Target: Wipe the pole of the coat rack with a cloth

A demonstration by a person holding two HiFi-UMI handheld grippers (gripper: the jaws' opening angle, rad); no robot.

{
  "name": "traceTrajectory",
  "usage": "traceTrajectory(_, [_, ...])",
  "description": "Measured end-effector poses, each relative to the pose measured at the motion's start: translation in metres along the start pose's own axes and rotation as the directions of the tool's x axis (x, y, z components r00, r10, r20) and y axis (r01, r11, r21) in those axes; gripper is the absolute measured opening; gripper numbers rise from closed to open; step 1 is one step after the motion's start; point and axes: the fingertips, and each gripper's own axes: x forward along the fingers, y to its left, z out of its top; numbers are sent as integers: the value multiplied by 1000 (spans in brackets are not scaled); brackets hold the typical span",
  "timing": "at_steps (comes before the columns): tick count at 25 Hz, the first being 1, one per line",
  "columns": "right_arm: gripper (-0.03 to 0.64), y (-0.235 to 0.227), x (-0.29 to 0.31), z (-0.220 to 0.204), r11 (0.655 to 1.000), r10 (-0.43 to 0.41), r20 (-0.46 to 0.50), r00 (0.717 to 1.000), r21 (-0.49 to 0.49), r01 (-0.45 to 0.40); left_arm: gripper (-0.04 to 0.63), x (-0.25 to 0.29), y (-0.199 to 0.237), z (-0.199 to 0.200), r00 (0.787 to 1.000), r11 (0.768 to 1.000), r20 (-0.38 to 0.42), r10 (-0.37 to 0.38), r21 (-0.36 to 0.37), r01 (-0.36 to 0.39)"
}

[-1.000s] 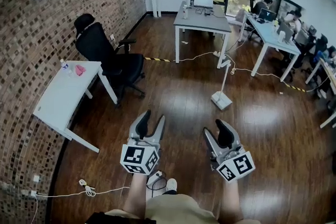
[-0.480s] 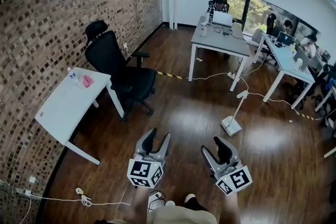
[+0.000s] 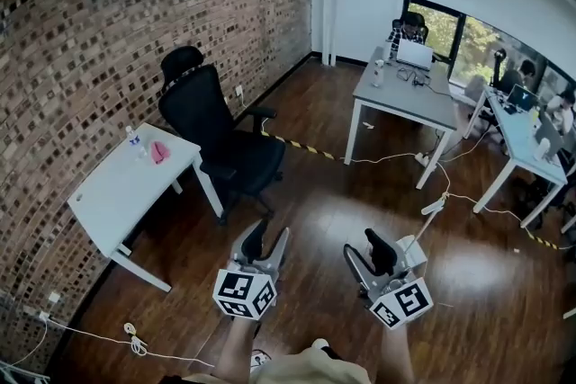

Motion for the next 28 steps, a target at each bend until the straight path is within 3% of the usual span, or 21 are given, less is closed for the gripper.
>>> traceTrajectory(4, [222,-39,16,-3,999,24,14,1000,31,-25,170,33,-3,1,1000,999,-13,17,28,-16])
traceTrajectory(11, [222,-81,54,-48,994,30,-34,999,103,-26,170,78,32,-17,996,998,-72,56,36,-53])
traceTrajectory(20, [218,-153,142,-73,994,-67,-50,996,84,71,170,194,88,-16,997,997,-64,-53,59,57])
traceTrajectory(25, [216,-152,204,-89,993,-84,-65,994,78,89,166,244,143,-17,993,994,-77,-88,65,93])
traceTrajectory(28, [215,-166,218,-96,989,-134,-98,986,47,139,166,284,147,-29,983,986,-111,-149,58,156])
